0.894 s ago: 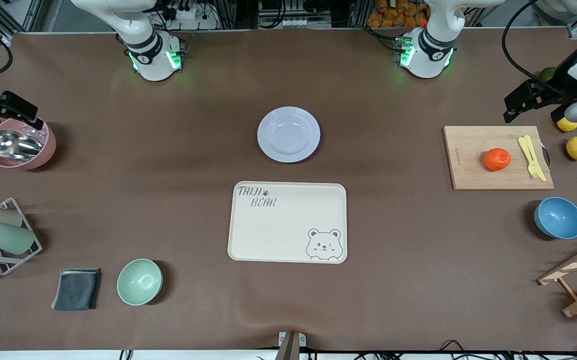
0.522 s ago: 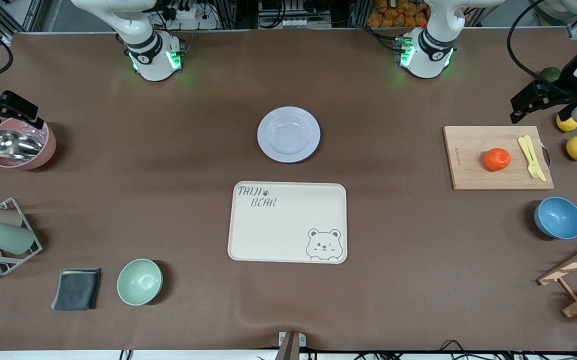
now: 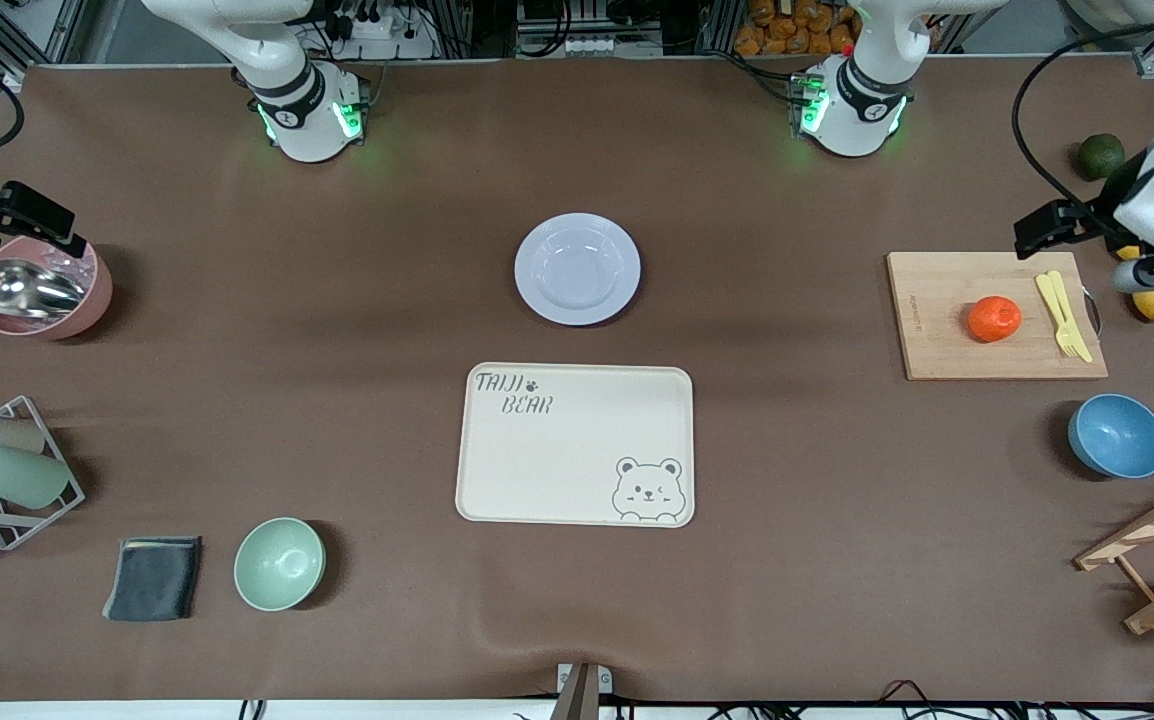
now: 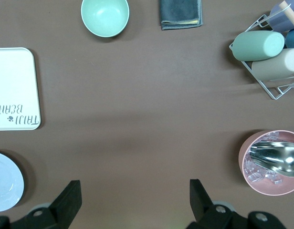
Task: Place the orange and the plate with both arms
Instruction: 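Move the left gripper down over the orange on the cutting board, then close the left gripper on the orange and lift it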
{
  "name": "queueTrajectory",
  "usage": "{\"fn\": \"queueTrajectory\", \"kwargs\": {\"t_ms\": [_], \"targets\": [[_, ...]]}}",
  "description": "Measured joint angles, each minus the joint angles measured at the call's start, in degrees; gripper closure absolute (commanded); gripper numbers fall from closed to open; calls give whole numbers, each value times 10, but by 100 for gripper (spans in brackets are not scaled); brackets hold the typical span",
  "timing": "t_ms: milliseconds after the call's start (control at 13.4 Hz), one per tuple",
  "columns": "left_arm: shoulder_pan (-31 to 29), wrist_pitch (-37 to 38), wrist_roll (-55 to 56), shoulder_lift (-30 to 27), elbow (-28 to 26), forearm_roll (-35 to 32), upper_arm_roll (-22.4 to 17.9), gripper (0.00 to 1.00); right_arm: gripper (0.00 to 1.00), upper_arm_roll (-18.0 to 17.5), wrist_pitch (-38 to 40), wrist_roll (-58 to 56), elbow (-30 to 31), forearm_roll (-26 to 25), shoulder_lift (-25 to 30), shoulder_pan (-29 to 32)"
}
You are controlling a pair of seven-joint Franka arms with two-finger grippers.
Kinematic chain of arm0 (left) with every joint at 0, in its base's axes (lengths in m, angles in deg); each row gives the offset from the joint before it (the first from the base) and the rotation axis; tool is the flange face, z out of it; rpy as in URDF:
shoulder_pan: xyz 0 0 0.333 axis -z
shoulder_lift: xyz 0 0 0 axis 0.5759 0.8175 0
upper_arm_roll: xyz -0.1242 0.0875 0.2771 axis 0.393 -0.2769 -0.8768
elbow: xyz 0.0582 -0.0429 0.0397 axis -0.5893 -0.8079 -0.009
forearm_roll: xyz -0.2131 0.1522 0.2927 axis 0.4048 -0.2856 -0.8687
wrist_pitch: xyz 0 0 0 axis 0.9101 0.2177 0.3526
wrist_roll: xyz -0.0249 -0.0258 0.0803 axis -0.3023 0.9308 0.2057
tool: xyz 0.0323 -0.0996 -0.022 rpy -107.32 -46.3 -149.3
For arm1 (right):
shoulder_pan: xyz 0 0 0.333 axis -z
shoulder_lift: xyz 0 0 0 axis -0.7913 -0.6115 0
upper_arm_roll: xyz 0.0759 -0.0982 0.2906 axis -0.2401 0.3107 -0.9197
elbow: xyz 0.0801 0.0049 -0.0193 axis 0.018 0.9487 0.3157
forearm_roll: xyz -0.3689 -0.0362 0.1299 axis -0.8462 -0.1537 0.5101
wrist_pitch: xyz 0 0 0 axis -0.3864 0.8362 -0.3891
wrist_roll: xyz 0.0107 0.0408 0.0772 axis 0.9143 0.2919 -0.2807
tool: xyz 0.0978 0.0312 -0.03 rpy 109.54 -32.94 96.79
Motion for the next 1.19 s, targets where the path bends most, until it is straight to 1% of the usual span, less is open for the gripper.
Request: {"fn": "queueTrajectory", "kwargs": {"t_ms": [224,373,671,894,1043,1192], "targets": [[-20,-70,0,-38,-123,-1,1,0,0,0,4,0,0,0,0,0],[-47,-124,-3,-47,-198,-1,0,0,0,0,4,0,0,0,-1,0],[-101,-239,-19,-47,-306,-1,0,0,0,0,6,0,0,0,-1,-1],[-128,-311,-31,-41,-361,-1,0,0,0,2,6,0,0,0,-2,0],[-149,-344,-53,-22,-375,-2,0,0,0,3,7,0,1,0,-4,0],[-175,-384,-90,11,-378,-2,0,0,0,1,7,0,1,1,-8,-1]]}}
